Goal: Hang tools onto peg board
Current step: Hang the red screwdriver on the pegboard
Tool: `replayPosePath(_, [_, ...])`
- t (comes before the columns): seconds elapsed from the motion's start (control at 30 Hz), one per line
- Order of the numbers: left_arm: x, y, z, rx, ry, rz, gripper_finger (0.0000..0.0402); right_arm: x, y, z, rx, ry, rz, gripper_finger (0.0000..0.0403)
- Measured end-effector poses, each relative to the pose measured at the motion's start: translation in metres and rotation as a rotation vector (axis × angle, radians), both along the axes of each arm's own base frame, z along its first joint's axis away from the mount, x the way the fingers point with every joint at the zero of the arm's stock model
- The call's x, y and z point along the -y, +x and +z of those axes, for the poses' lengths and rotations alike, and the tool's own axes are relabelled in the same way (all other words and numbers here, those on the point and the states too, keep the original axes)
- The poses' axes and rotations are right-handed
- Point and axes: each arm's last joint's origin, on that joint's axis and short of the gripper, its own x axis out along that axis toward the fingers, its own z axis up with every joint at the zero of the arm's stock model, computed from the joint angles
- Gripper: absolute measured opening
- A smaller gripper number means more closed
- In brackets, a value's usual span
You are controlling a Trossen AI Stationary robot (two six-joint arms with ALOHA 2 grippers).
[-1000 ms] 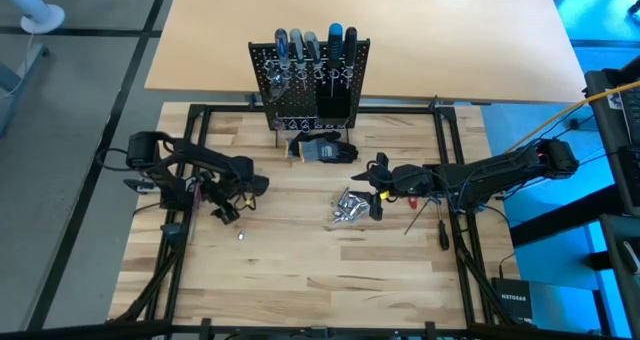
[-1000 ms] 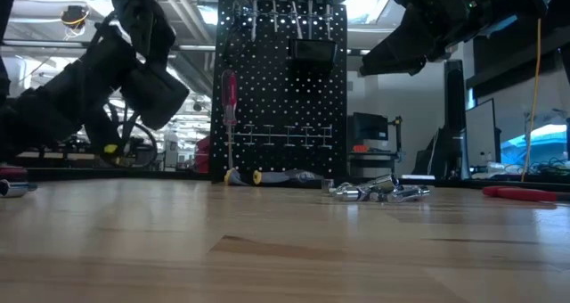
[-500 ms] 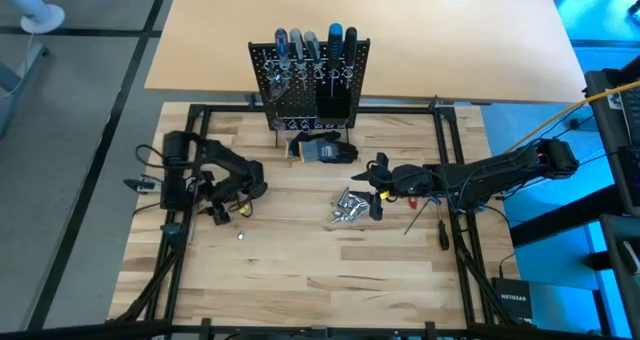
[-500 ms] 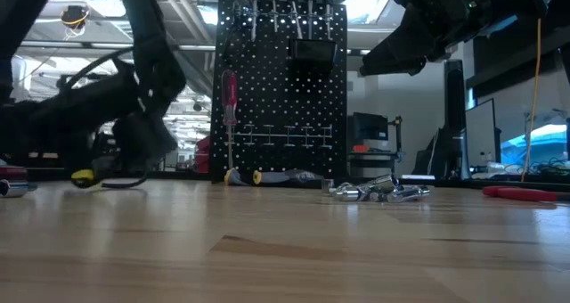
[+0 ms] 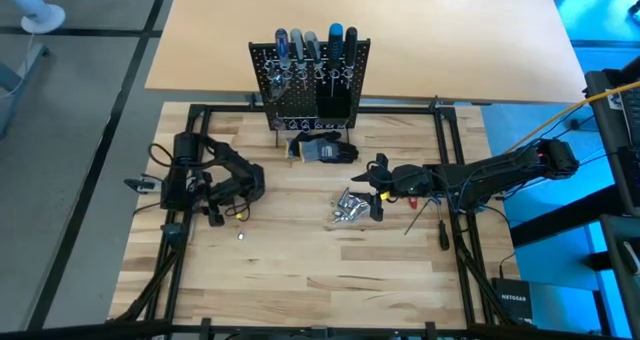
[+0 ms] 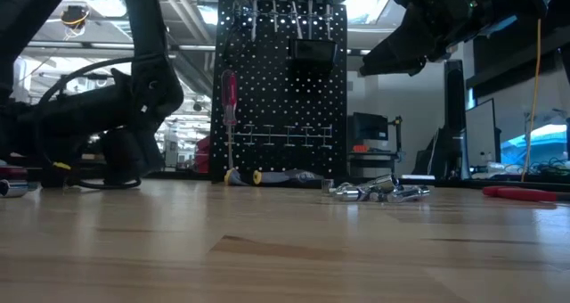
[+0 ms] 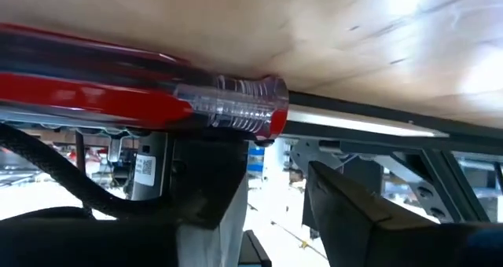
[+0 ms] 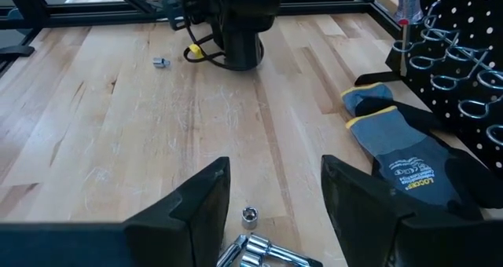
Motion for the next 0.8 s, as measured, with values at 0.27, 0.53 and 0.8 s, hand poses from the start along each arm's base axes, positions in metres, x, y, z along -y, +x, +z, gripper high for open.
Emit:
replayPosePath(0.27, [0.005,-0.003,0.004,0.054,0.034,-0.018,0.0127,0.0,0.0,0.0,0.001,0.0,0.0,0.0198])
replayPosePath(0.53, [0.008,-0.005,0.019,0.221,0.15,-0.015,0.0127,0.0,0.0,0.0,0.002,0.0,-0.001,0.0198])
replayPosePath(0.8, [0.013,-0.004,0.03,0.319,0.196,0.007,0.0127,0.0,0.0,0.0,0.002,-0.001,-0.004,0.0198])
